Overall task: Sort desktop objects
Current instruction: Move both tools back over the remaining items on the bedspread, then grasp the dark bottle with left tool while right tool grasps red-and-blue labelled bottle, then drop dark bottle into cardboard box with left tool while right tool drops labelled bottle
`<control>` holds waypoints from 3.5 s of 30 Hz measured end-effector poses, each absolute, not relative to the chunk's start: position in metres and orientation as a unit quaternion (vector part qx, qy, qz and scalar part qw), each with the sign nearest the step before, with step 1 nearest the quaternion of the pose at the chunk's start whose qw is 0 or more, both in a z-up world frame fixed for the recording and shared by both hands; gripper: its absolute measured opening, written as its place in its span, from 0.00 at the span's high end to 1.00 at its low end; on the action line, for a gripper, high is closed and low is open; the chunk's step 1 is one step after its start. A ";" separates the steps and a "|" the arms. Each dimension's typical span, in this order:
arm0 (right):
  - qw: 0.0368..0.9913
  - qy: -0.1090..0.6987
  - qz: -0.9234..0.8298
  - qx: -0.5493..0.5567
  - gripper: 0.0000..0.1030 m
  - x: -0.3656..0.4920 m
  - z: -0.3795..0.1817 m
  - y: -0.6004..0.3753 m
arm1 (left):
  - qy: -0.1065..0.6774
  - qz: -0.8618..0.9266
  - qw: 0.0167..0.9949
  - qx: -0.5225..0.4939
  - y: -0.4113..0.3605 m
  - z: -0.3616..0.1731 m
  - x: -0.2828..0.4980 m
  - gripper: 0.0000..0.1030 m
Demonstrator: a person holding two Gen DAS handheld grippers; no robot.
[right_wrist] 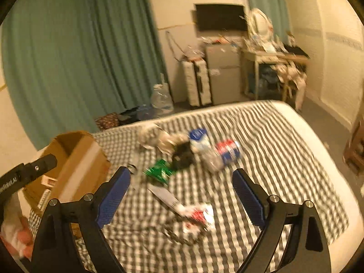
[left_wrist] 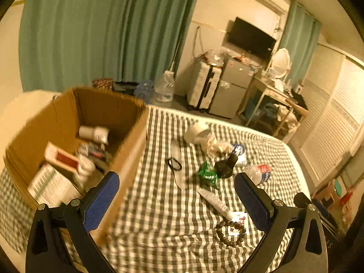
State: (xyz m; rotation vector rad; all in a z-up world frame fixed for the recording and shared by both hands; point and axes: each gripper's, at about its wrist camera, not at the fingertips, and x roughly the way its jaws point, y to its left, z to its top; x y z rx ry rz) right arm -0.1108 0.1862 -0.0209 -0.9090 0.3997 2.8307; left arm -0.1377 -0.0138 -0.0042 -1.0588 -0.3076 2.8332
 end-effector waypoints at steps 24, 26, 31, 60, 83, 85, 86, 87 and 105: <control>0.069 0.117 0.925 -0.355 0.10 -0.234 -0.110 0.265 | -0.010 0.895 0.098 -0.435 0.090 -0.126 -0.272 0.00; 0.041 0.045 0.936 -0.347 0.10 -0.237 -0.107 0.263 | 0.041 0.895 0.122 -0.428 0.115 -0.128 -0.279 0.00; -0.009 0.070 0.929 -0.363 0.10 -0.241 -0.121 0.287 | 0.096 0.893 0.160 -0.410 0.151 -0.135 -0.297 0.00; -0.018 -0.082 0.922 -0.377 0.03 -0.301 -0.151 0.257 | 0.047 0.854 0.210 -0.474 0.145 -0.151 -0.315 0.33; 0.010 0.060 0.934 -0.351 0.02 -0.241 -0.107 0.277 | 0.001 0.859 0.245 -0.450 0.122 -0.099 -0.265 0.72; 0.002 0.071 0.936 -0.345 0.02 -0.220 -0.096 0.267 | -0.010 0.865 0.245 -0.439 0.112 -0.082 -0.249 0.72; 0.002 0.066 0.937 -0.343 0.02 -0.207 -0.089 0.259 | -0.018 0.868 0.246 -0.432 0.104 -0.072 -0.240 0.72; 0.004 0.058 0.938 -0.341 0.02 -0.199 -0.082 0.252 | -0.024 0.871 0.246 -0.424 0.097 -0.061 -0.236 0.72; -0.203 0.093 0.941 -0.256 0.02 -0.151 0.052 0.042 | -0.082 0.935 0.127 -0.322 -0.106 0.067 -0.165 0.72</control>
